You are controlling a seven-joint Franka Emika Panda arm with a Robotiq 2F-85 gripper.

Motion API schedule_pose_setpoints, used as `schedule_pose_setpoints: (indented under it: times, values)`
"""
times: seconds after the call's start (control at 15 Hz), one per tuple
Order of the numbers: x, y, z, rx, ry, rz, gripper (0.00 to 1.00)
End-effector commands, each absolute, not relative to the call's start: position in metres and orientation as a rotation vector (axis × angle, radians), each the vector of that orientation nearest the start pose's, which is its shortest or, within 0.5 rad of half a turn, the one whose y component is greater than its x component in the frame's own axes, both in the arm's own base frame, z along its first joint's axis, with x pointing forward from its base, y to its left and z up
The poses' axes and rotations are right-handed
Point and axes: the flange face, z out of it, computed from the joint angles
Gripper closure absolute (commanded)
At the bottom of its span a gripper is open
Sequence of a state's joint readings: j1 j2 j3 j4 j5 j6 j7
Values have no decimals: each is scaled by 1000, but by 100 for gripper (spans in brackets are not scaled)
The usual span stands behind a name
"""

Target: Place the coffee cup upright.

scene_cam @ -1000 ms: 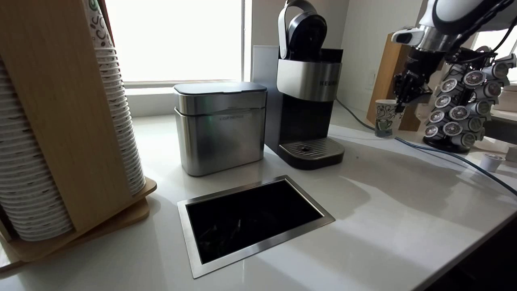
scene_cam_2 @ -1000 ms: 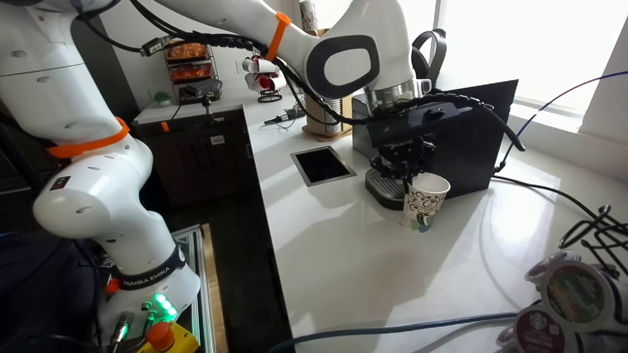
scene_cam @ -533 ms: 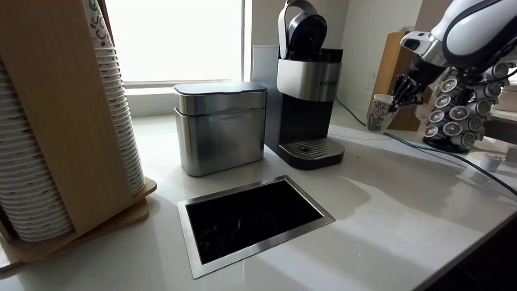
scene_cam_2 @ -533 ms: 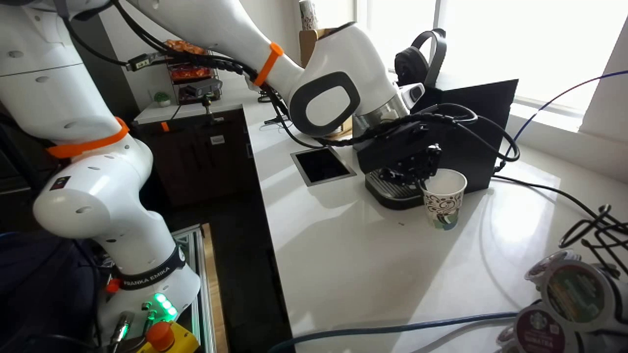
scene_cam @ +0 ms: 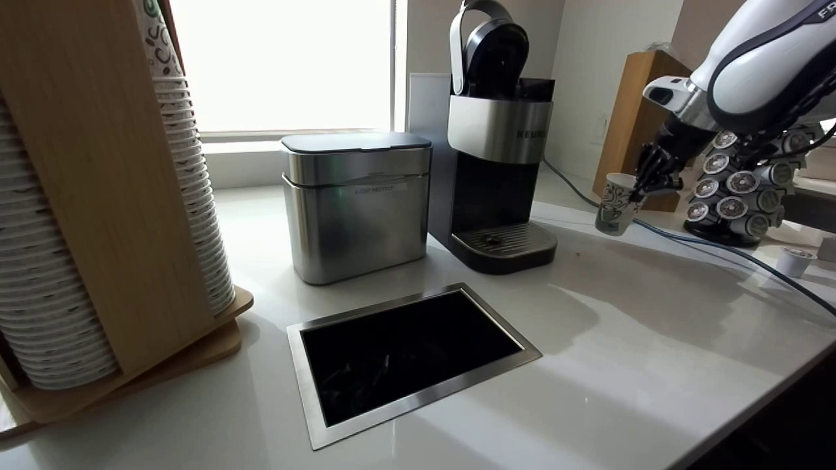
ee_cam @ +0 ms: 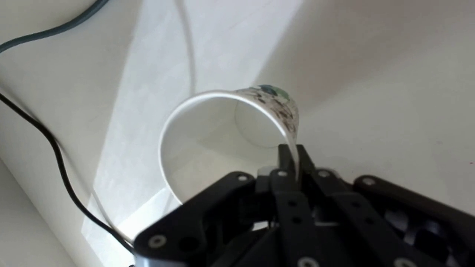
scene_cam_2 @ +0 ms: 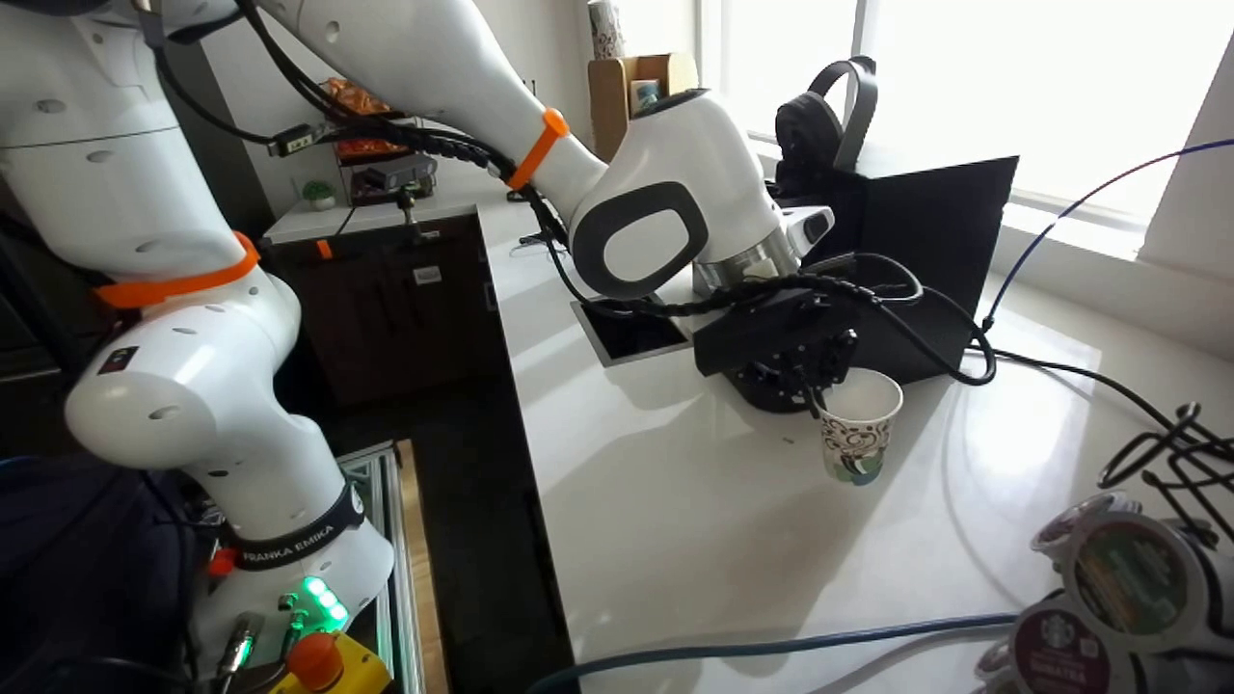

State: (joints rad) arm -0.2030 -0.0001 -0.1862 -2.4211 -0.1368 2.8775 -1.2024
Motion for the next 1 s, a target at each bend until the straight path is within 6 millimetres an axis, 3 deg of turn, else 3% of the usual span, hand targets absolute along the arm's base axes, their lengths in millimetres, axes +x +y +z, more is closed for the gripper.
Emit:
schedule_pose_setpoints:
  times: [0.0, 0.13, 0.4, 0.6, 0.73, 0.93]
  values:
    - [485, -193, 346, -3079, -1480, -403, 98]
    - [484, -194, 343, -3075, -1439, -371, 65]
    - [481, -197, 350, -3096, -1415, -357, 37]
    - [476, -196, 370, -3157, -1451, -418, 13]
    - [469, -188, 387, -3164, -1476, -431, 1]
    - [453, -153, 400, -2926, -1636, -447, 0]
